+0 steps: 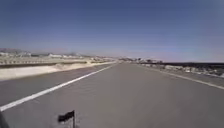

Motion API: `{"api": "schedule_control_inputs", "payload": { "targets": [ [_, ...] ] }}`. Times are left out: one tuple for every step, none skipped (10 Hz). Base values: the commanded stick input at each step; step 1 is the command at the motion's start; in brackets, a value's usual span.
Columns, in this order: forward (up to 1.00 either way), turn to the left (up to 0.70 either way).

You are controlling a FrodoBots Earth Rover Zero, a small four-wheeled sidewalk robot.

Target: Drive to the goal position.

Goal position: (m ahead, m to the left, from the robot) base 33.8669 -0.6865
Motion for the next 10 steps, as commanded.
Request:
{"api": "schedule_control_inputs", "payload": {
  "targets": [
    [1.0, 0.0],
    [1.0, 0.0],
    [1.0, 0.0],
    [1.0, 0.0],
    [1.0, 0.0],
    [1.0, 0.0],
    [1.0, 0.0],
    [1.0, 0.0],
    [1.0, 0.0],
    [1.0, 0.0]
  ]
}}
